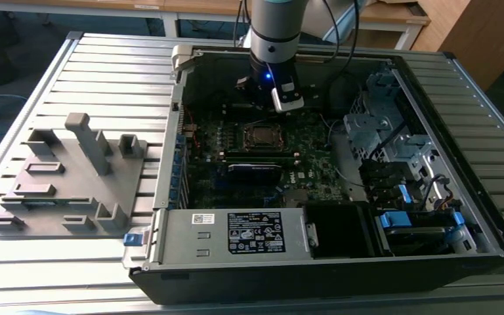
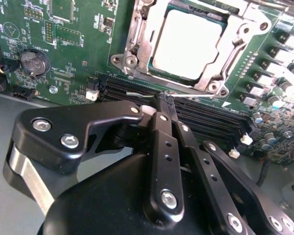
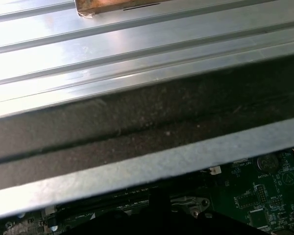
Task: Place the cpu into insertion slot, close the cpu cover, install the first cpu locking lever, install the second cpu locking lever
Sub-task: 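Install the first cpu locking lever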
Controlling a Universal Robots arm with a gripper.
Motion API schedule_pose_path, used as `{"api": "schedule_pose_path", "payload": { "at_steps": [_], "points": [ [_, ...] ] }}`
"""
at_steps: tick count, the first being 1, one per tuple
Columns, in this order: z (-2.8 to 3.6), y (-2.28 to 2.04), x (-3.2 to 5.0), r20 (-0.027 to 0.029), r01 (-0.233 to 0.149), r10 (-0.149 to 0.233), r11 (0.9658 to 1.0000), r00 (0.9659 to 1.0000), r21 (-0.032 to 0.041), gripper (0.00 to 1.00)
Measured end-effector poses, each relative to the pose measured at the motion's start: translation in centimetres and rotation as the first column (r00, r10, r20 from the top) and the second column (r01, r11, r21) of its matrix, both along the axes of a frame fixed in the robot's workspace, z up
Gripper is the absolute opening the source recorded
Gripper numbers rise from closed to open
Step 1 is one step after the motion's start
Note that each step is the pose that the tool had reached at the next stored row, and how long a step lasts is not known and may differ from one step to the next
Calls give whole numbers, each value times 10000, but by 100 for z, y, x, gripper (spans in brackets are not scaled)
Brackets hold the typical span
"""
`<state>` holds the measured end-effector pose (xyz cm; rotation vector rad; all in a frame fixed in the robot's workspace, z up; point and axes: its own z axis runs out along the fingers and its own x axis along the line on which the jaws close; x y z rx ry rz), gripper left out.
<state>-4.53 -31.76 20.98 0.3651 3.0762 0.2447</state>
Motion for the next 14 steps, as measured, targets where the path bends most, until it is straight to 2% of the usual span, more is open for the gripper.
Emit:
{"api": "schedule_pose_path", "payload": {
  "at_steps": [2,8,14],
  "points": [
    [-5,0,0,34,-1,1,10000,10000,-2,11],
    [-11,1,0,40,0,0,10000,10000,3,11],
    [-40,0,0,81,66,-66,10000,9999,-3,11]
  ]
}}
